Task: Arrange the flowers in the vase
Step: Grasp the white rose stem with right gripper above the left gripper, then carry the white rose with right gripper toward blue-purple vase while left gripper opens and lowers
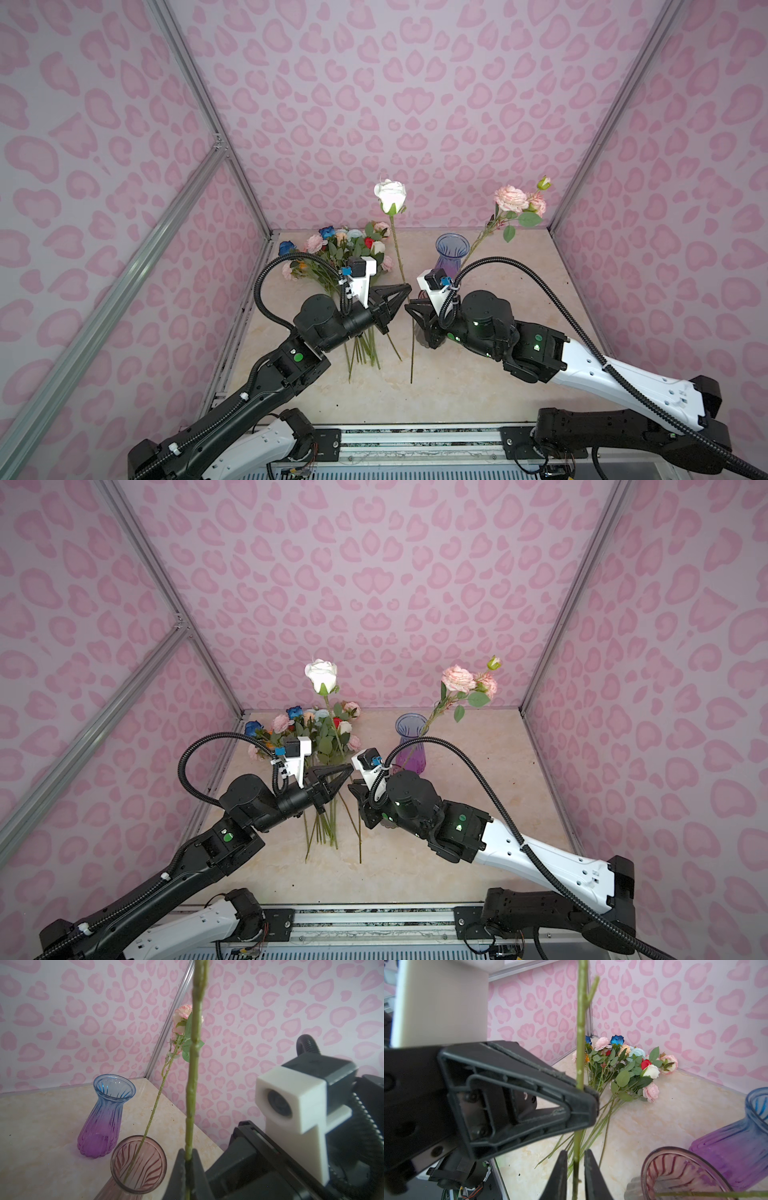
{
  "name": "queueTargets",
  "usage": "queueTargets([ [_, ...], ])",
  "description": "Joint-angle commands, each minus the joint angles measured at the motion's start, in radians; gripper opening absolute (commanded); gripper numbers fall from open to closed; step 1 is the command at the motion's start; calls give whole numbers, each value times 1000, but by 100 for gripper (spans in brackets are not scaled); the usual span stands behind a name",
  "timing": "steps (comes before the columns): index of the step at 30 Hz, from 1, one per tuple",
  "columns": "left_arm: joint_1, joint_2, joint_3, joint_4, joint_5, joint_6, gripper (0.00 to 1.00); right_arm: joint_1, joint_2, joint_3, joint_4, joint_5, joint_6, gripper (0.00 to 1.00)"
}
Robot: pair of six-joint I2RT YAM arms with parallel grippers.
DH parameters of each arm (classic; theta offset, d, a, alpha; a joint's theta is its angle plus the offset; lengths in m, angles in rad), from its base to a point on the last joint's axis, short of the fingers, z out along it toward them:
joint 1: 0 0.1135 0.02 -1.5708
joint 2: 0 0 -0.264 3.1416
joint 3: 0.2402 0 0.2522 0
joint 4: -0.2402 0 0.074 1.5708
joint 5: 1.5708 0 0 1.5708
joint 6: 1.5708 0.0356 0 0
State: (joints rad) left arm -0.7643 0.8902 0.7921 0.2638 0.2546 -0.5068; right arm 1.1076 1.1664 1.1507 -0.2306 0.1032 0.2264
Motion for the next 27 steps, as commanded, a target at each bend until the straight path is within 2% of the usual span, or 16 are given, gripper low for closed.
queueTargets([
  [1, 0, -16, -6, 56, 9, -12, 3, -2, 15, 15, 30, 0, -33, 4],
  [4, 0, -23, -23, 70, -3, -16, 3, -3, 25, 17, 43, -10, -36, 0],
  [7, -2, -24, -24, 65, -3, -12, 10, -3, 30, 9, 58, -14, -32, 0],
  [8, -1, -26, -23, 58, -5, -9, 18, -2, 34, 8, 62, -14, -29, 0],
  [11, 0, -49, -19, 21, -45, 5, 48, -3, 42, 8, 77, -8, -32, 0],
  [13, 0, -90, -29, -15, -111, 19, 63, -2, 43, 13, 86, 13, -43, 0],
  [14, 0, -114, -34, -35, -144, 31, 64, -2, 42, 17, 89, 30, -49, 0],
  [18, 0, -249, -90, -156, -426, 29, 65, -7, 29, 56, 105, 116, -109, 0],
  [21, 0, -368, -191, -170, -588, -30, 72, -12, 24, 103, 127, 225, -183, 0],
  [24, 0, -459, -266, -206, -668, -90, 75, -26, 24, 145, 160, 330, -266, 0],
  [27, 0, -520, -308, -240, -687, -130, 75, -53, 27, 173, 205, 399, -331, 0],
])
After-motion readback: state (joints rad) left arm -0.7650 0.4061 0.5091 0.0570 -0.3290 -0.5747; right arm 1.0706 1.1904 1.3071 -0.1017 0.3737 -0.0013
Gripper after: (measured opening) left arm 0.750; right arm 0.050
